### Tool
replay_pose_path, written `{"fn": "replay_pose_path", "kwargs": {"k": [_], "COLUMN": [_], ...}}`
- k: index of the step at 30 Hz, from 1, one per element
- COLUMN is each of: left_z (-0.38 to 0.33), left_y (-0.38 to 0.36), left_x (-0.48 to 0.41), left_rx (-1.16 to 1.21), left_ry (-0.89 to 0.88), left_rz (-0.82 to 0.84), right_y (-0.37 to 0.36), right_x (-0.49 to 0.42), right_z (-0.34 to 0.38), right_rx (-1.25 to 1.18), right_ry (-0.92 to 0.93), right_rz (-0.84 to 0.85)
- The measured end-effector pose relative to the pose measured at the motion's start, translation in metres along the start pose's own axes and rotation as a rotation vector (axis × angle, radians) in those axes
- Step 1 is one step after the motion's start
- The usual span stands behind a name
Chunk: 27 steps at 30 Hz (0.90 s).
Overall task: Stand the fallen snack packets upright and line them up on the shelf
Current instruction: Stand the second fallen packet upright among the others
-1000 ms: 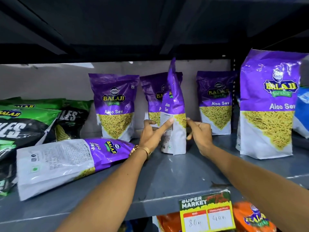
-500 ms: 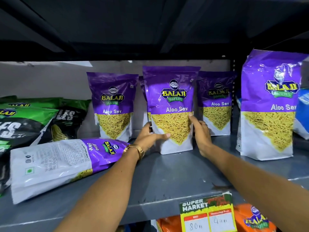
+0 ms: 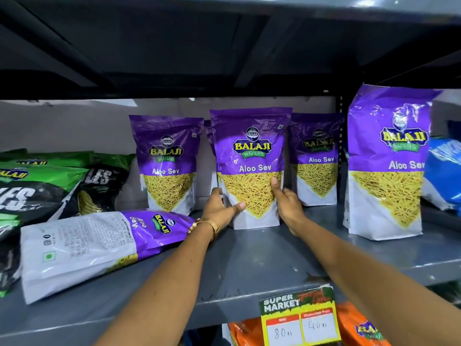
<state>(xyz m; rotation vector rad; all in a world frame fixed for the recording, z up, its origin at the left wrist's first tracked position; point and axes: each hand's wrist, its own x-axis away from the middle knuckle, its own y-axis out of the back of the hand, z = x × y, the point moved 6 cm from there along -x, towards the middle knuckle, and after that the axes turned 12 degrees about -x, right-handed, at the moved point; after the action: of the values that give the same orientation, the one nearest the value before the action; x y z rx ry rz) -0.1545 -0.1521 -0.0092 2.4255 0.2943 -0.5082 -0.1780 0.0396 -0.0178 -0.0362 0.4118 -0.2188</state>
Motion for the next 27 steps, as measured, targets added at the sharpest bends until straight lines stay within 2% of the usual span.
{"fn": "replay_pose_path", "kwargs": {"k": [7, 13, 17, 22, 27], "left_z": [-0.008, -0.028, -0.035, -0.046, -0.046], "left_y": [0.01, 0.021, 0.024, 0.027, 0.028], "left_x": [0.013, 0.051, 0.068, 0.08, 0.079], "left_rx": [-0.104, -0.184, -0.146, -0.276, -0.251], "left_ry": [-0.011, -0.104, -0.154, -0.227, -0.249], "left_rz": [0.08, 0.028, 0.031, -0.018, -0.032], "right_y": [0.005, 0.028, 0.044, 0.05, 0.053], "right_x": [0.029, 0.04, 0.058, 0.072, 0.072], "right_z": [0.003, -0.007, 0.002, 0.008, 0.002], "right_rx": [-0.127, -0.066, -0.045, -0.021, -0.04], "right_ry": [-0.242, -0.177, -0.048, -0.003, -0.003], "right_rz": [0.211, 0.19, 0.127, 0.104, 0.093]}}
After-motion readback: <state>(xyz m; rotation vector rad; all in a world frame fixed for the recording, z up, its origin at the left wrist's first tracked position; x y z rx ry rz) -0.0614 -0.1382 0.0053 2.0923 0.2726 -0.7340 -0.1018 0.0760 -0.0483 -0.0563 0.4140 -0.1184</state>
